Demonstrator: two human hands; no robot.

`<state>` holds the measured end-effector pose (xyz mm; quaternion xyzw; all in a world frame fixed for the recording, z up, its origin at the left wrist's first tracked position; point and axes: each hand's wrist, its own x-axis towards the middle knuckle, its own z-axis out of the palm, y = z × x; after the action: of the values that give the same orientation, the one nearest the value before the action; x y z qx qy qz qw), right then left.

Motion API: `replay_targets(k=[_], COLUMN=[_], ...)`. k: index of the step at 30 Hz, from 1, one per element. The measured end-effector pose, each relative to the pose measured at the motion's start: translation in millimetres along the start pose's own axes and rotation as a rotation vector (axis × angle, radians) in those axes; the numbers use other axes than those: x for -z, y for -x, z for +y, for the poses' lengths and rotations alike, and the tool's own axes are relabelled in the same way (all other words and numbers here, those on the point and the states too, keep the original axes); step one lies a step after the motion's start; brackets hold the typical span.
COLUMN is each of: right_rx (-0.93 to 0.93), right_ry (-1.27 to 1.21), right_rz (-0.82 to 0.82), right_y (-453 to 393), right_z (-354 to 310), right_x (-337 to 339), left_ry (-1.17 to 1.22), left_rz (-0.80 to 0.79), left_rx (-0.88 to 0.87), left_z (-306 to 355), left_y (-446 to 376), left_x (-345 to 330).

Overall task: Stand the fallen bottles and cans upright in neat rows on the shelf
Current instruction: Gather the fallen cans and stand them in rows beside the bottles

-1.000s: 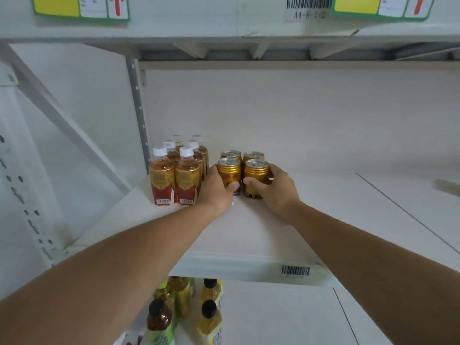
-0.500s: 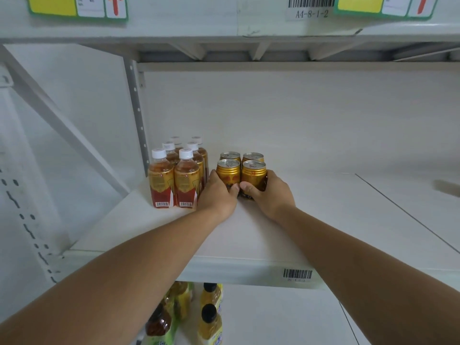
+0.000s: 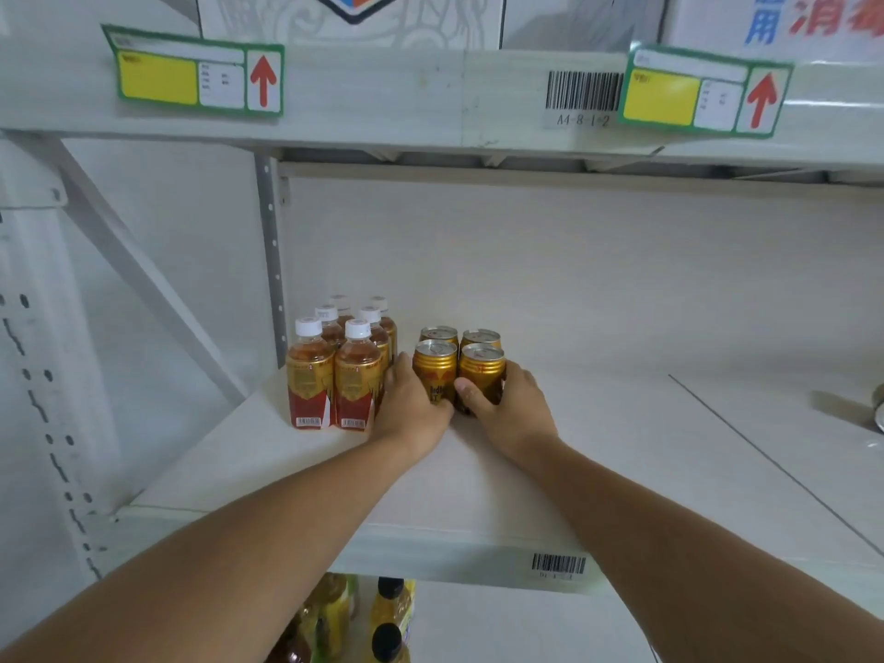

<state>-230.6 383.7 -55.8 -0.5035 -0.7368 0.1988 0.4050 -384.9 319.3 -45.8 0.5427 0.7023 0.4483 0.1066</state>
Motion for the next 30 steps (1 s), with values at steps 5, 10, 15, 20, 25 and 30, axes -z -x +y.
replay_targets(k=[5, 10, 15, 20, 25, 30], right_rx=[-0.061, 0.061, 0.131, 0.211, 0.257, 0.286], right_ry=[0.101, 0.380, 0.434, 0.417, 0.381, 0.400], right_rz=[-0.014, -0.234, -0.330, -0.382, -0.414, -0.444], right_y=[5.6, 18.5, 38.0, 66.1, 90.6, 109.0], right_z=[-4.5, 7.4, 16.1, 28.6, 42.7, 49.0], right_x=[25.1, 70.2, 105.0, 140.5, 175.0, 199.4], left_ry=[0.029, -0.058, -0.335, -0.447, -0.575, -0.631], left_rz=[-0.117, -0.237, -0.112, -0.072, -0.102, -0.117], left_rx=[-0.013, -0.060, -0.048, -0.004, 0.037, 0.063], left_z=[5.5, 25.4, 46.7, 71.3, 99.8, 125.9], left_y=[7.4, 34.9, 70.4, 110.0, 158.5, 186.6], left_x=[16.9, 40.8, 51.7, 51.1, 26.5, 13.6])
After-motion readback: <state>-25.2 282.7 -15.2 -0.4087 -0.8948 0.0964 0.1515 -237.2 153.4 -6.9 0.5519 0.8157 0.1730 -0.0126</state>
